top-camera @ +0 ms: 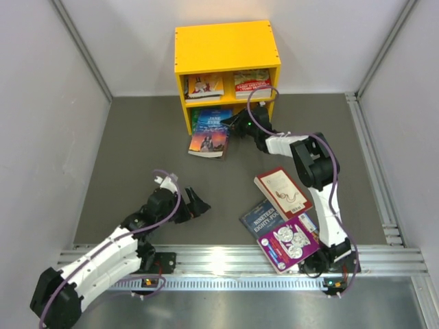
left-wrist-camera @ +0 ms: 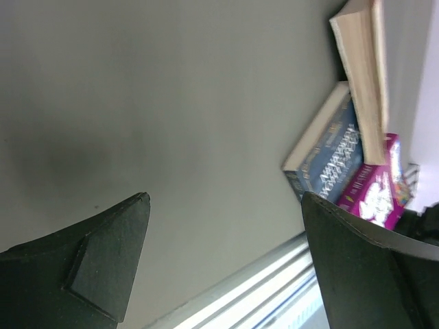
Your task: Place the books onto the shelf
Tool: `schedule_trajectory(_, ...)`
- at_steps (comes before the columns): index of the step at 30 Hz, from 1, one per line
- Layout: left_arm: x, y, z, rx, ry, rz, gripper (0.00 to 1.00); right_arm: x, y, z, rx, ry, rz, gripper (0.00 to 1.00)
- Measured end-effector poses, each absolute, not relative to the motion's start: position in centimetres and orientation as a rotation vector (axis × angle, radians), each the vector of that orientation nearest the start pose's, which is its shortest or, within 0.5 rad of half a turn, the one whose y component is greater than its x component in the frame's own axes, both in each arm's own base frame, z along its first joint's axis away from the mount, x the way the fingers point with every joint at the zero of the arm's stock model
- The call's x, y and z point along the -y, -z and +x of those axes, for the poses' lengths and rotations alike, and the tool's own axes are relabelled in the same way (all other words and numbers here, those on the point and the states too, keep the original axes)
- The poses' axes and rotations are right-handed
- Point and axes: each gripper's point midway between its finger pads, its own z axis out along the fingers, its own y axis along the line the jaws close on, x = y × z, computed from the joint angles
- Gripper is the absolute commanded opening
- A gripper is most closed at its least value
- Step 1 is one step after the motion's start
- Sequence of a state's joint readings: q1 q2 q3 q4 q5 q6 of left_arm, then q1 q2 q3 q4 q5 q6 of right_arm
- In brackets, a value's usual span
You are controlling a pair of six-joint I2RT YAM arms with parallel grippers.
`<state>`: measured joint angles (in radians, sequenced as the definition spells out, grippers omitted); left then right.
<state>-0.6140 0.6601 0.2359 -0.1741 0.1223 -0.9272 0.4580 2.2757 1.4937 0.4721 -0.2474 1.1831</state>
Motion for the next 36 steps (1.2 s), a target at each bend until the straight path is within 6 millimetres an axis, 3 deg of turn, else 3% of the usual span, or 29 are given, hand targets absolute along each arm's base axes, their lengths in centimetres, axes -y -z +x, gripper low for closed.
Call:
schedule_trajectory(2,18.8,-6.4,17.2,-2.350,0.948,-0.294,0.95,-35.3,-9.8,53.3,-2.020,-1.319,0.577,0.69)
schedule_trajectory(5,18.8,-4.8,17.3,-2.396,0.918,-0.304,0.95,-35.6,-9.6,53.3,-2.028,-1.331,0.566,0.78)
schedule_trajectory(9,19.3,-4.7,17.9,-2.381,0.936,-0.305,0.94,-35.4,-9.1,52.3,-2.038,-1.344,0.536,0.80)
schedule_trajectory(18,20.2,-4.6,19.8,-2.366,0.917,-0.298,0.90,-33.2,-7.1,46.4,-2.149,-1.347,0.498,0.81)
schedule_trajectory(21,20.8,-4.4,21.3,-2.388,0.870,-0.292,0.78,-33.0,-7.2,45.7,-2.158,-1.345,0.478,0.81)
schedule_trajectory(22,21.1,-4.3,21.9,-2.396,0.856,-0.286,0.67,-33.0,-7.3,45.7,-2.158,-1.345,0.471,0.81)
schedule_trajectory(25,22.1,-3.3,23.8,-2.443,0.797,-0.270,0.48,-33.0,-7.4,45.7,-2.161,-1.346,0.455,0.81)
schedule_trajectory(31,25.6,-2.7,30.6,-2.463,0.698,-0.266,0.40,-33.8,-9.4,46.6,-2.143,-1.378,0.417,0.80)
schedule_trajectory(36,26.5,-2.4,33.9,-2.438,0.622,-0.308,0.24,-34.6,-11.6,47.5,-2.098,-1.412,0.374,0.81)
